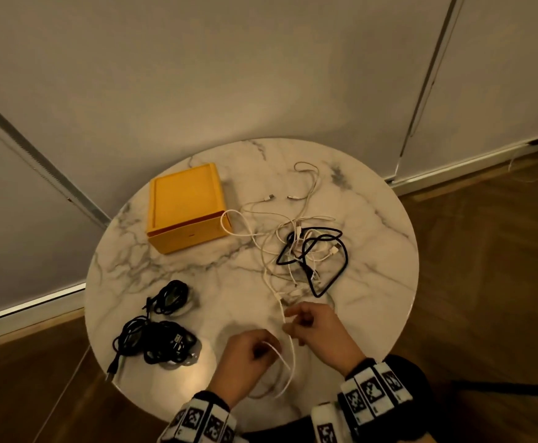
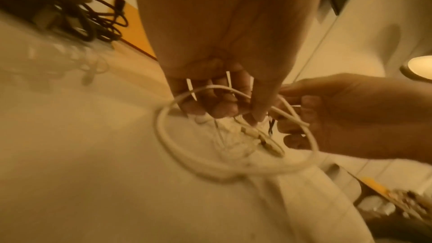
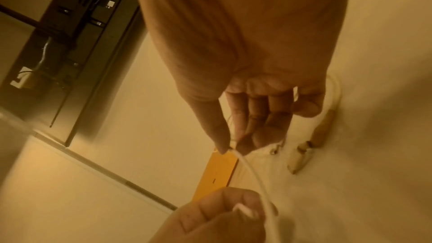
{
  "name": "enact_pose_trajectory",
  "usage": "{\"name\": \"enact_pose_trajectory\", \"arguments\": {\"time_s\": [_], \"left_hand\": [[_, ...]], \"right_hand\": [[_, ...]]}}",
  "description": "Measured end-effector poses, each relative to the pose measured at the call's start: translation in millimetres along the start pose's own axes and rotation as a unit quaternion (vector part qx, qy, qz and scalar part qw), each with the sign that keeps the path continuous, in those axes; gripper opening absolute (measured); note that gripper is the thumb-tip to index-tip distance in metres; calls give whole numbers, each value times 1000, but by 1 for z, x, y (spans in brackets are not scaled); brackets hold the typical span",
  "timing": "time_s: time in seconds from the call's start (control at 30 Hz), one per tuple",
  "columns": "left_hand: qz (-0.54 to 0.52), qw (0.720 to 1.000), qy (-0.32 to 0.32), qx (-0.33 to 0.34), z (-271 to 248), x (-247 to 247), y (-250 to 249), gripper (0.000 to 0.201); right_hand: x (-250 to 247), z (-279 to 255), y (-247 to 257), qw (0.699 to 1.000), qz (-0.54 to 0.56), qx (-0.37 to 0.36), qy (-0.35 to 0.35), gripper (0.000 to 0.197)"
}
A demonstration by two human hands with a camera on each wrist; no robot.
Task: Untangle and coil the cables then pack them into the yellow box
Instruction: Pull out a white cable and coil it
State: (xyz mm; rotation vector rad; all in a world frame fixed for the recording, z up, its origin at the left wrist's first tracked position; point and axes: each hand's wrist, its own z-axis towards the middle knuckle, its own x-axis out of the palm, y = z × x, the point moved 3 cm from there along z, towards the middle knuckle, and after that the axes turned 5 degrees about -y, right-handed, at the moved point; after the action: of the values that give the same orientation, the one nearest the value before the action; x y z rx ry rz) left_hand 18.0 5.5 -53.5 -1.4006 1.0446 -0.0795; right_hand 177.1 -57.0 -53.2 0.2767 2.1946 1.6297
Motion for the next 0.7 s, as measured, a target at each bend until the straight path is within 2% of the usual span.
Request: {"name": "enact_pose_trajectory", "arguments": {"time_s": [0.13, 0.2, 0.23, 0.3, 0.33, 0.37, 0.4, 0.47, 0.53, 0.63, 0.7], "left_hand": [[-82, 996, -13, -38, -13, -14, -2, 24], [-175, 981, -39, -71, -21, -17, -7, 11], [-247, 962, -58, -97, -23, -20, -8, 9], [-385, 909, -60, -145, -24, -29, -10, 30], [-433, 887, -52, -149, -23, -36, -14, 38], [-456, 879, -42, -136, -22, -43, -19, 43], [-445, 888, -32, -113, -21, -50, -24, 45], [-344, 936, -31, -64, -20, -59, -37, 41], [-257, 966, -34, -20, -20, -60, -44, 34], [-241, 970, -22, -8, -26, -60, -48, 38], [-238, 971, -24, -19, -29, -62, -46, 29]], "right_hand": [[7, -22, 34, 995, 62, -49, 58, 9], [10, -34, 57, 987, 88, -102, 82, 8], [11, -40, 68, 982, 97, -125, 100, 8], [17, -51, 80, 973, 105, -149, 142, 8], [20, -55, 81, 972, 98, -150, 155, 5], [22, -57, 79, 974, 83, -148, 151, 3], [24, -57, 75, 978, 61, -143, 139, 5], [22, -56, 62, 985, 37, -127, 115, 3], [19, -57, 55, 988, 39, -112, 99, 5], [6, -61, 48, 992, 80, -84, 58, 5], [-11, -59, 38, 991, 118, -70, -3, 5]]}}
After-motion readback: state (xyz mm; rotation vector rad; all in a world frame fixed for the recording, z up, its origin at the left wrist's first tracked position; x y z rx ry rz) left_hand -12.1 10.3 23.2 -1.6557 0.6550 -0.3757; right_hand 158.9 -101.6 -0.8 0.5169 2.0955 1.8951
